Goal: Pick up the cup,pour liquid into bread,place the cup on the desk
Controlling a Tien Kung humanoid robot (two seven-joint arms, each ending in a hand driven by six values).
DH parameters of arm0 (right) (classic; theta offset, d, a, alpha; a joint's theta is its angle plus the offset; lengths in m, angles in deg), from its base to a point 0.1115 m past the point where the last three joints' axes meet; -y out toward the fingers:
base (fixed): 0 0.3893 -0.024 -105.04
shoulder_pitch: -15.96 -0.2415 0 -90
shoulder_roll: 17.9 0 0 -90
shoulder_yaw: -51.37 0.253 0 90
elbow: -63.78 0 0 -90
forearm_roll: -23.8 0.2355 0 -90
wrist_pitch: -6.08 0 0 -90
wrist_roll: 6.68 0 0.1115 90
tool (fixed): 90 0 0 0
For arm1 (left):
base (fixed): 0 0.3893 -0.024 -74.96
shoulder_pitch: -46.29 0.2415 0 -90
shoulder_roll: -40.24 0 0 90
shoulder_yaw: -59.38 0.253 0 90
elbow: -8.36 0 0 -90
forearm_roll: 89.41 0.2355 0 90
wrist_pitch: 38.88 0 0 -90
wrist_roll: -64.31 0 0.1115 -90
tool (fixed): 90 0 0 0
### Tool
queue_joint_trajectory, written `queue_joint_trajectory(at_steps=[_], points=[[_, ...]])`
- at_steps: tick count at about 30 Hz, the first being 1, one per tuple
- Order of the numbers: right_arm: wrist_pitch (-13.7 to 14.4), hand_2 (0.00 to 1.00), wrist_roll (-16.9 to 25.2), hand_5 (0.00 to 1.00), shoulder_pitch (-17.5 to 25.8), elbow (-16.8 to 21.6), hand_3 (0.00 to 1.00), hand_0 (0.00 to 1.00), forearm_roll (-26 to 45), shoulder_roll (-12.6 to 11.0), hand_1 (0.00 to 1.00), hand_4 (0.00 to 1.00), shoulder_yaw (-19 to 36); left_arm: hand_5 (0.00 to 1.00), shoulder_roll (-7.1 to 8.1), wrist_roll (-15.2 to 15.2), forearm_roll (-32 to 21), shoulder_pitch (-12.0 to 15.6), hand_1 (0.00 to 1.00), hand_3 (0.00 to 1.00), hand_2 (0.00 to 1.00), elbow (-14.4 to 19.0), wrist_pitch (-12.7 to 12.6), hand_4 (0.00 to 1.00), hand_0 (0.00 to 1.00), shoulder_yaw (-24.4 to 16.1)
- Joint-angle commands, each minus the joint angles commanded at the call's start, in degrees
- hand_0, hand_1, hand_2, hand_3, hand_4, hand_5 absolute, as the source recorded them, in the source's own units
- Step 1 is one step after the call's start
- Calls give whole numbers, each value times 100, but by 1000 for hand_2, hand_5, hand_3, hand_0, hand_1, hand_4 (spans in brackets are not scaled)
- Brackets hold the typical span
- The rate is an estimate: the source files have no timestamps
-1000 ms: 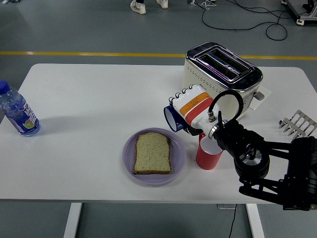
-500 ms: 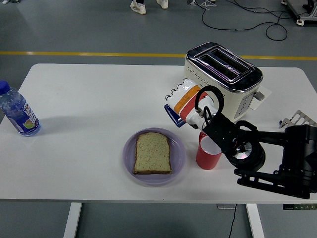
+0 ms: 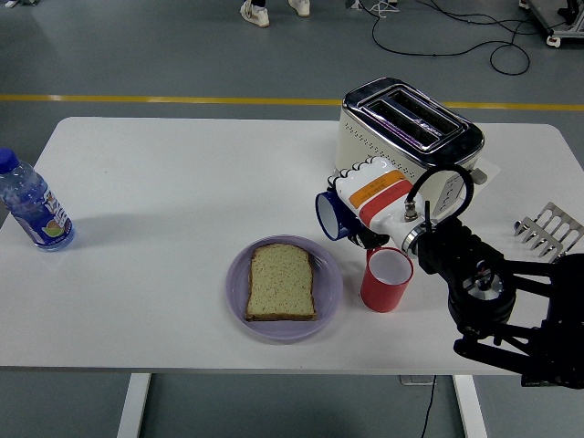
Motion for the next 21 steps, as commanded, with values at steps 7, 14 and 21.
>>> queue_joint_trajectory(at_steps=[7,14,21], points=[[976,581,815,2,954,118,554,474,1542,-320,442,592,1519,765,27,1,20,39,647,530,639,1,7,297,650,87],[1656,583,1932,2,1944,253,555,517,3229,-575,456,549,2986,766,58,6,56,63,647,530,640,-2,2,298,649,121],[2045,583,3111,2,2885,264,554,538,4796,-564,467,534,4232,765,83,10,77,71,647,530,640,-3,-1,297,649,155]])
